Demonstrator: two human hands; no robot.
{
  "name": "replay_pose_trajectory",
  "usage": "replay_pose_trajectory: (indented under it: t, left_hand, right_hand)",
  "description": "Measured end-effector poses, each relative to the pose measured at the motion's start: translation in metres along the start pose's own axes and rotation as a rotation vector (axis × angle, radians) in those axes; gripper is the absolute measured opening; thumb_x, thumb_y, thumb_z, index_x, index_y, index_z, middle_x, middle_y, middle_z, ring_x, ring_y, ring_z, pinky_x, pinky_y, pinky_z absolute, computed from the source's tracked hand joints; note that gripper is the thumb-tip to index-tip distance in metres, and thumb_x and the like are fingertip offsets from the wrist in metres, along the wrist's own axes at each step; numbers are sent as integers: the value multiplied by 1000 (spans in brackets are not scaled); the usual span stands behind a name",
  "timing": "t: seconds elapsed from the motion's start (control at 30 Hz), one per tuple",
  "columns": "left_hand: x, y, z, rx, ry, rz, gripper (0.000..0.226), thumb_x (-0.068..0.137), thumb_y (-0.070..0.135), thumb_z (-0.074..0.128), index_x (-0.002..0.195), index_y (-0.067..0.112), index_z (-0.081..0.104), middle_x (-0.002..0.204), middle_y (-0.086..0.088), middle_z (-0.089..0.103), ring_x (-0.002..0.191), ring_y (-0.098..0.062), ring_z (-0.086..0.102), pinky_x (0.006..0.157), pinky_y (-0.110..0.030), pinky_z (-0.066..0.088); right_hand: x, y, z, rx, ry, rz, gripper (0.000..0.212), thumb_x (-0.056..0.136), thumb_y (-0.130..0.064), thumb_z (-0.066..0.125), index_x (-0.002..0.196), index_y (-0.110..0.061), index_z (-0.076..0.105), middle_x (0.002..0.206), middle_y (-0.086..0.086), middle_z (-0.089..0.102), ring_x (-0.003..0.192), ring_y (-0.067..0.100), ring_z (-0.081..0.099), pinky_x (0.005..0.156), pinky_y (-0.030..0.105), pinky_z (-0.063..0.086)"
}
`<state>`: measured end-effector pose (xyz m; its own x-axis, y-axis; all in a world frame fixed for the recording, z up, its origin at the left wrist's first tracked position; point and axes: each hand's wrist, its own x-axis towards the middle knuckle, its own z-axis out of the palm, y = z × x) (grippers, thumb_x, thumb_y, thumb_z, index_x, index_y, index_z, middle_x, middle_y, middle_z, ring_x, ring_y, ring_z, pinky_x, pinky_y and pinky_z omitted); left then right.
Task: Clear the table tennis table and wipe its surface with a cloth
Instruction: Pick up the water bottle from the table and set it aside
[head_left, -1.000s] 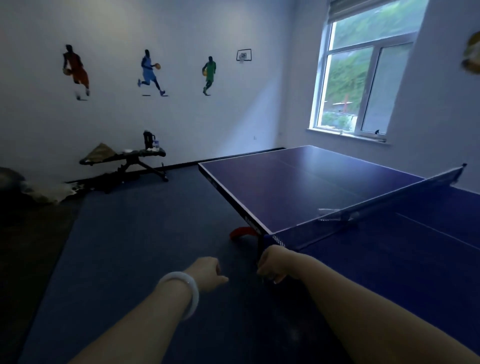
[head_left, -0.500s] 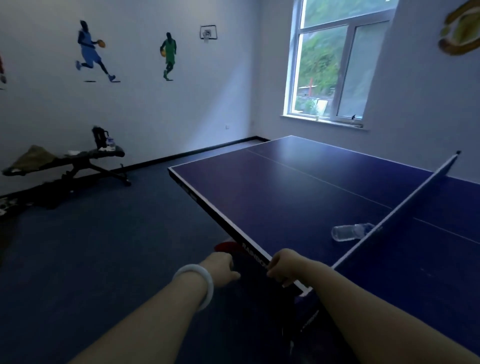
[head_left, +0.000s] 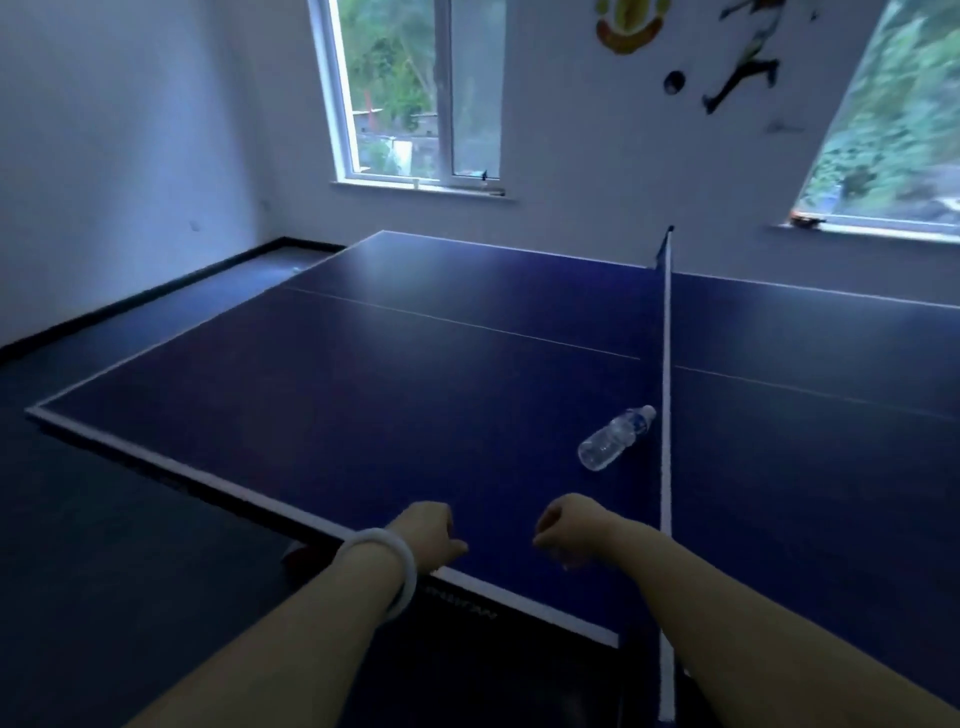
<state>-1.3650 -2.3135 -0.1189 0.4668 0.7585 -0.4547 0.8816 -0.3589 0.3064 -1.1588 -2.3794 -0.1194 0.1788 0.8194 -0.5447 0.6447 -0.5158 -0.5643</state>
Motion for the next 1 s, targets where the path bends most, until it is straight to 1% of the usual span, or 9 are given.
replay_pose_trajectory:
  t: [0.1, 0.23, 0.4, 0.47, 0.53, 0.7, 0.8, 0.9, 1.0]
  left_hand:
    - [53, 15, -12, 12, -50, 73, 42, 97, 40, 55, 129, 13, 51, 129, -6, 54, 111, -20, 56, 94, -34, 50]
    - [121, 32, -33, 43, -66, 127, 43, 96, 41, 56, 130, 14, 49, 131, -5, 53, 112, -19, 55, 97, -35, 49]
    - [195, 48, -49, 101, -86, 169, 48, 96, 41, 56, 135, 15, 46, 133, -4, 48, 113, -18, 53, 93, -30, 47]
    - [221, 58, -48, 88, -93, 192, 49, 95, 41, 57, 135, 16, 45, 133, -4, 46, 114, -18, 51, 95, -31, 47]
    - [241, 68, -41, 75, -122, 213, 51, 95, 41, 57, 136, 16, 44, 135, -4, 43, 115, -18, 50, 97, -31, 46]
    - [295, 86, -17, 159, -136, 269, 62, 92, 45, 60, 141, 15, 37, 142, -5, 36, 126, -22, 41, 104, -37, 42]
    - [326, 82, -2, 236, -119, 291, 82, 88, 51, 63, 150, 15, 22, 156, -5, 19, 143, -25, 22, 115, -41, 29]
    - [357, 66, 14, 333, -181, 265, 112, 80, 64, 64, 155, 20, -6, 163, -4, -11, 150, -26, -6, 122, -42, 8]
    - [378, 51, 30, 378, -290, 256, 129, 70, 77, 61, 151, 24, -24, 157, -4, -32, 146, -29, -23, 120, -45, -5]
  right_hand:
    - [31, 8, -20, 71, 61, 71, 20, 92, -16, 65, 110, -8, 63, 104, 16, 68, 84, 22, 65, 80, 38, 59]
    - [86, 21, -49, 146, 146, 97, 22, 92, -15, 65, 113, -6, 63, 108, 16, 66, 91, 24, 65, 83, 38, 59]
    - [141, 38, -78, 244, 179, 155, 23, 93, -16, 64, 113, -4, 63, 94, 10, 65, 84, 20, 63, 78, 33, 59]
    - [156, 48, -86, 287, 194, 199, 13, 93, -17, 64, 103, -8, 63, 85, 7, 62, 80, 18, 61, 79, 33, 58]
    - [168, 59, -90, 335, 215, 245, 4, 93, -16, 63, 92, -12, 61, 88, 8, 62, 81, 18, 60, 77, 32, 57]
    - [196, 86, -93, 490, 330, 343, 6, 90, -13, 62, 91, -8, 61, 83, 9, 58, 74, 20, 53, 66, 32, 49]
    - [210, 97, -95, 568, 364, 424, 8, 89, -15, 61, 92, -8, 58, 82, 8, 57, 73, 19, 51, 64, 32, 45]
    - [230, 104, -98, 610, 398, 471, 13, 91, -21, 63, 91, -14, 52, 83, 4, 56, 70, 14, 50, 63, 28, 44]
    - [255, 106, -103, 659, 462, 498, 31, 91, -24, 64, 112, -6, 50, 97, 6, 58, 75, 14, 53, 59, 25, 42]
